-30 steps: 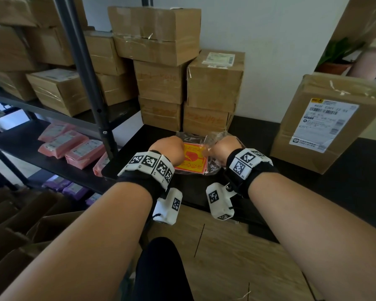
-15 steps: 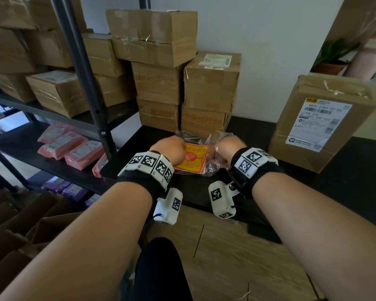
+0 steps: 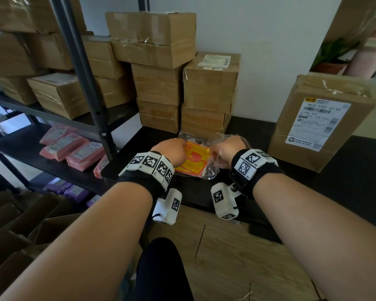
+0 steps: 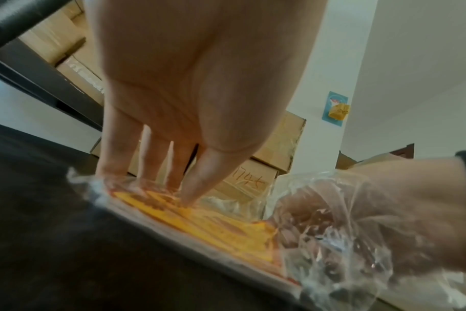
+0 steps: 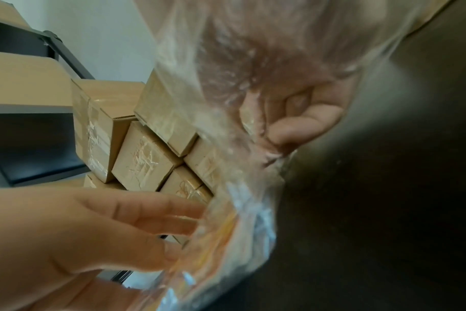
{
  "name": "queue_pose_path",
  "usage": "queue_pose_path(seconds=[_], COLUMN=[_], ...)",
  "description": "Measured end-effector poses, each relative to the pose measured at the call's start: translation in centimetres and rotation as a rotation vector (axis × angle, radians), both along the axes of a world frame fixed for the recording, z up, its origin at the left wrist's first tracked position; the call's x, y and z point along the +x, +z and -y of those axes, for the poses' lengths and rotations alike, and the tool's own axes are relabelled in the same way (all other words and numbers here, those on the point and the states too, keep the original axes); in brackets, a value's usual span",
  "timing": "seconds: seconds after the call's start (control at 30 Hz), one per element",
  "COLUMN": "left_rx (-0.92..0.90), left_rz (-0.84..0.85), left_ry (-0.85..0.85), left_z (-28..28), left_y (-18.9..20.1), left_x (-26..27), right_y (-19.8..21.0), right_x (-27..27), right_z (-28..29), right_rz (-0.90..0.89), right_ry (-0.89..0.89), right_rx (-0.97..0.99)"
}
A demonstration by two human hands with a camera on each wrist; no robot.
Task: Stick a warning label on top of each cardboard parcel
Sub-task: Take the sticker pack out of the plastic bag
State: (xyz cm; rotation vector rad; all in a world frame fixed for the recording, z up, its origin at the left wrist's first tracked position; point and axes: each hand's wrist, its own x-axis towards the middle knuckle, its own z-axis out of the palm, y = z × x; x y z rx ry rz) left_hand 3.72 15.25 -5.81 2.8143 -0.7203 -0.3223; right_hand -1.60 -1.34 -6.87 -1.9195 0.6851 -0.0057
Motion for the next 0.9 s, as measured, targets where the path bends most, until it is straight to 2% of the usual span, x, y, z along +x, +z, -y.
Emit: queue_pose_path(seconds=[0.2, 0.27, 0.37, 0.43, 0.5, 0.57, 0.67, 0.8, 0.9], left_rx=[0.197, 0.211, 0.113, -0.01, -0.065, -0.013, 0.044, 0.088, 0.139], left_rz=[0.046, 0.069, 0.133, 0.175, 0.132, 0.076, 0.1, 0.127, 0.099], left_ry=[-0.057, -0.018, 0.032, -0.061, -0.193, -0.235, -0.226, -0.156, -0.099], left_z=[0.4, 0.8, 1.8, 3.0, 4.1, 4.9, 5.5, 5.2, 4.6], left_y=[-0.7, -0.7, -0.6, -0.5, -0.5, -0.9, -1.7, -1.7, -1.2], left_x=[0.3, 0.0, -0.9, -1.7, -2.4, -2.9, -2.8, -2.4, -2.3], right_y=[1.5, 2.2, 2.8, 3.3, 3.7, 4.0, 4.3, 4.6, 4.9], right_x=[-0.9, -1.1, -1.3, -1.8, -2.3, -2.9, -4.1, -5.4, -5.8], right_z=[1.7, 2.2, 3.2, 3.6, 4.0, 4.2, 4.2, 3.8, 3.4], right_rz=[-0.022, -0.063, 0.029, 0.089, 0.143, 0.185, 0.272, 0.413, 0.448], right_ry=[-0.061, -0.123, -0.2, -0.238, -0.273, -0.276, -0.259, -0.288, -0.292], right_rx=[-0.112, -0.042, -0.012, -0.083, -0.161, -0.215, -0.261, -0.244, -0.2])
